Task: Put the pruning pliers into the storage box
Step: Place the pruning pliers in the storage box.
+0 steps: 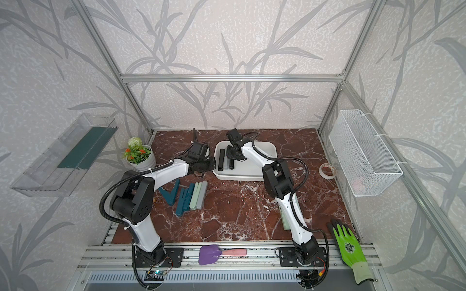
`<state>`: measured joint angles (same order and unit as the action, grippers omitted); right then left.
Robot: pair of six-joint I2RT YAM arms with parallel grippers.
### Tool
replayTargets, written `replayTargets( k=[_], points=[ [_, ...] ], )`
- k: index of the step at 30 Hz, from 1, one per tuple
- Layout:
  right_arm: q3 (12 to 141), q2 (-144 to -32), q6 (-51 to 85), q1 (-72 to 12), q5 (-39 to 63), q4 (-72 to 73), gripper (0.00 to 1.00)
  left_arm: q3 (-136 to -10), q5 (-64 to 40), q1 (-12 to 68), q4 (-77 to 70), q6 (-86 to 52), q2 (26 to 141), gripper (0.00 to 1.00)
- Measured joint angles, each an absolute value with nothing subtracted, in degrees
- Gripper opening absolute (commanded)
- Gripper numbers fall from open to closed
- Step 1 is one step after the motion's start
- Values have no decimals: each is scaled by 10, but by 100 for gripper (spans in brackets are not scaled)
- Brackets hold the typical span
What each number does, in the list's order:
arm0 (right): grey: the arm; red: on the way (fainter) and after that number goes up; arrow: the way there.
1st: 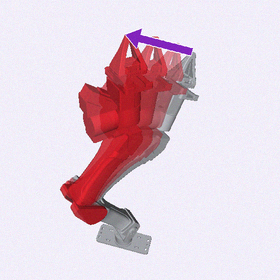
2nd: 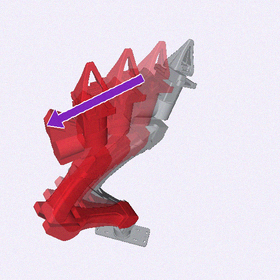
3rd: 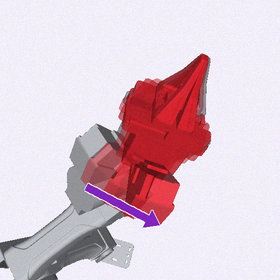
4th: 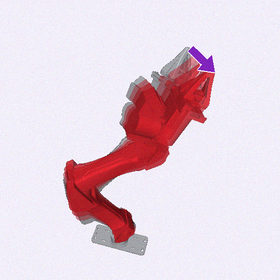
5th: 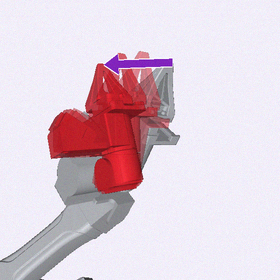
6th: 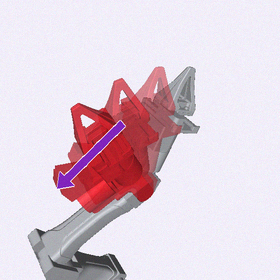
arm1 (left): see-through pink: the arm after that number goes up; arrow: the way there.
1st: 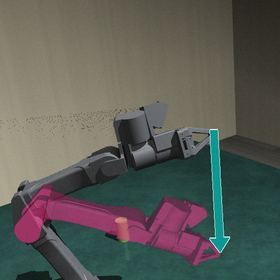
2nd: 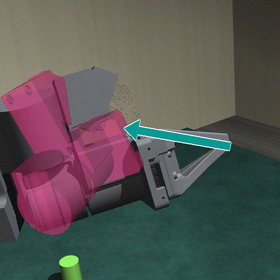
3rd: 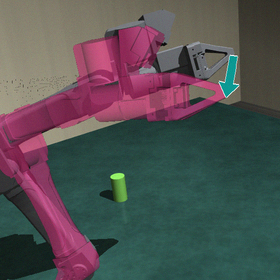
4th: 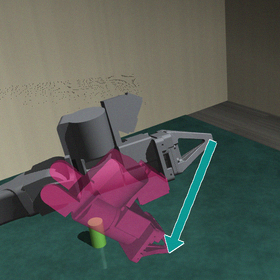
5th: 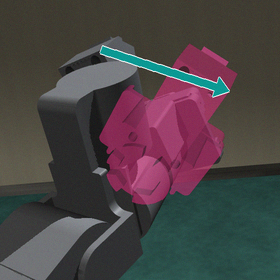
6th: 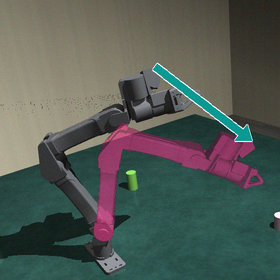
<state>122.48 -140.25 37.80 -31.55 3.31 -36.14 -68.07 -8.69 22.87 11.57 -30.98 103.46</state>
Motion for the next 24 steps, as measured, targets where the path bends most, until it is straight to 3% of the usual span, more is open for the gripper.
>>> replayTargets(
  k=[9,14,21,24],
  points=[
    [1220,-1402,395,-314,42,-351,32,-681,-86,229,116,-310,1035,10],
    [1217,-1397,389,-311,42,-352,39,-681,-86,229,116,-310,1035,10],
    [1254,-1360,313,-293,35,-412,43,-681,-86,229,116,-310,1035,10],
    [1240,-1296,264,-287,17,-448,42,-681,-85,229,116,-310,1035,10]
  ],
)
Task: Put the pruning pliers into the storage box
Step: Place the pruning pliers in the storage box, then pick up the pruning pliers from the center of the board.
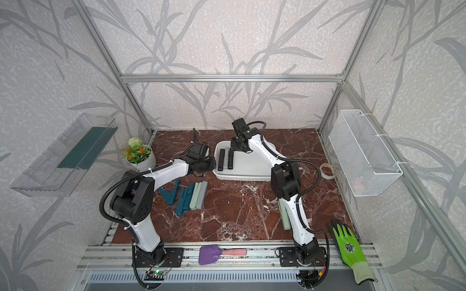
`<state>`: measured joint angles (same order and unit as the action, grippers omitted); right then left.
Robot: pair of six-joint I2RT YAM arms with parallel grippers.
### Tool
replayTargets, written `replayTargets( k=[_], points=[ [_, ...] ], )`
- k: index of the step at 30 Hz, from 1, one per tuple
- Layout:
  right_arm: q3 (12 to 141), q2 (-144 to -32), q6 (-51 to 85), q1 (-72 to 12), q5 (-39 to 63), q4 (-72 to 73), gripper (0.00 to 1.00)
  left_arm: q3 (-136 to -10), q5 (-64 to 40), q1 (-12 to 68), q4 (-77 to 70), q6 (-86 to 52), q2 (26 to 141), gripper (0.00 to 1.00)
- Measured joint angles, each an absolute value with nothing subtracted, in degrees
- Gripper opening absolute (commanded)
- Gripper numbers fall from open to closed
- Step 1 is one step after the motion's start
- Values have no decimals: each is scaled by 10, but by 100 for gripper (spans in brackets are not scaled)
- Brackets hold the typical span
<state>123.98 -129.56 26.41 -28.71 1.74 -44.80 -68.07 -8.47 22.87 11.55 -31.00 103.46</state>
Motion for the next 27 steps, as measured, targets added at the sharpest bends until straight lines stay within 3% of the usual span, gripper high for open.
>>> replayTargets(
  k=[4,9,12,19,27],
  points=[
    [1088,-1112,217,-272,-19,-466,41,-681,-80,229,115,-310,1035,10],
    [809,-843,197,-239,-52,-460,39,-681,-75,229,117,-306,1029,10],
    [694,-744,203,-230,-65,-479,37,-681,-75,229,120,-304,1021,10],
    [491,-627,259,-229,-46,-503,35,-681,-75,229,121,-303,1016,10],
    [421,-601,300,-229,-26,-508,35,-681,-73,229,125,-300,1016,10]
  ],
)
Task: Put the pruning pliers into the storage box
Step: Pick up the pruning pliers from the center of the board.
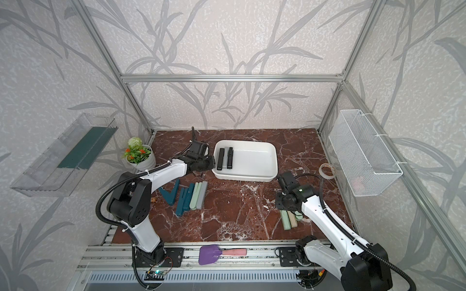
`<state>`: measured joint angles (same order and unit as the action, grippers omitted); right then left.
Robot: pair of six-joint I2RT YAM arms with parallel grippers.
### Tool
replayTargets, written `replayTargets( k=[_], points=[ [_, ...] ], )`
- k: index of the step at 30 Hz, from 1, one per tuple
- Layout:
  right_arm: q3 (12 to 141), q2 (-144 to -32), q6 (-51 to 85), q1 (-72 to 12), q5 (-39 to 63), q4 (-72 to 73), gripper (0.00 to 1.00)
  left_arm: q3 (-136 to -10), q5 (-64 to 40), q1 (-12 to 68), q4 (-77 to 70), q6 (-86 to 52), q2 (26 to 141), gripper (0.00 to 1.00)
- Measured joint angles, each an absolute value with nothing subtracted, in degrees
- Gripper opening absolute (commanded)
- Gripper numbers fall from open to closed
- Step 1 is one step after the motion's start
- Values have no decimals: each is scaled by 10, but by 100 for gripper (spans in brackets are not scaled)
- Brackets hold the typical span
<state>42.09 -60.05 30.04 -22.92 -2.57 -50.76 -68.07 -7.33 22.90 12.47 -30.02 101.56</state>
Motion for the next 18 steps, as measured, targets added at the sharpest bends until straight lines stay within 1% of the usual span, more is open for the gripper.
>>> replayTargets(
  k=[9,14,18],
  points=[
    [359,-593,348,-230,-11,-501,34,-681,-73,229,125,-300,1016,10],
    [357,-559,376,-233,-26,-502,35,-681,-73,229,125,-300,1016,10],
    [357,-564,397,-249,-47,-509,35,-681,-73,229,125,-300,1016,10]
  ],
)
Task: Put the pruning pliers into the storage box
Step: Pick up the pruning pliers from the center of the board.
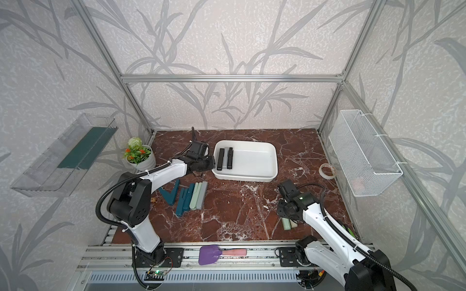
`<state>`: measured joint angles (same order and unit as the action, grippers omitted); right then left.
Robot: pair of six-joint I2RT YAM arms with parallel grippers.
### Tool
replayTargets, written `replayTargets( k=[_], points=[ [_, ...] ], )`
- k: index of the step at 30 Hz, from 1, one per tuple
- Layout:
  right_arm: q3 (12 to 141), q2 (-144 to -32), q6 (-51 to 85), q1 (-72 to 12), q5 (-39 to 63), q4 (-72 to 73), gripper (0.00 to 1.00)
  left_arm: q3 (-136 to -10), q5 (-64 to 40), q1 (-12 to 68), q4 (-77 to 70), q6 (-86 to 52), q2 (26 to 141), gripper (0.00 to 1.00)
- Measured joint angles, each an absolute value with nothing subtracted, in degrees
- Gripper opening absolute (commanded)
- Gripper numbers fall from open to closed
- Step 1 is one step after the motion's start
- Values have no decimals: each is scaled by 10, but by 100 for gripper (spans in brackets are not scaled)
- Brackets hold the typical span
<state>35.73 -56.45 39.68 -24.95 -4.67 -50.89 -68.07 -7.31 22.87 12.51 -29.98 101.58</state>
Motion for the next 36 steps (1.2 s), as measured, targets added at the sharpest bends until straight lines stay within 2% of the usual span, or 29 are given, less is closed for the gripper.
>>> replayTargets(
  k=[10,36],
  points=[
    [319,-549,456,-284,-81,-513,35,-681,-73,229,125,-300,1016,10],
    [306,-565,494,-331,-111,-501,35,-681,-73,229,125,-300,1016,10]
  ],
)
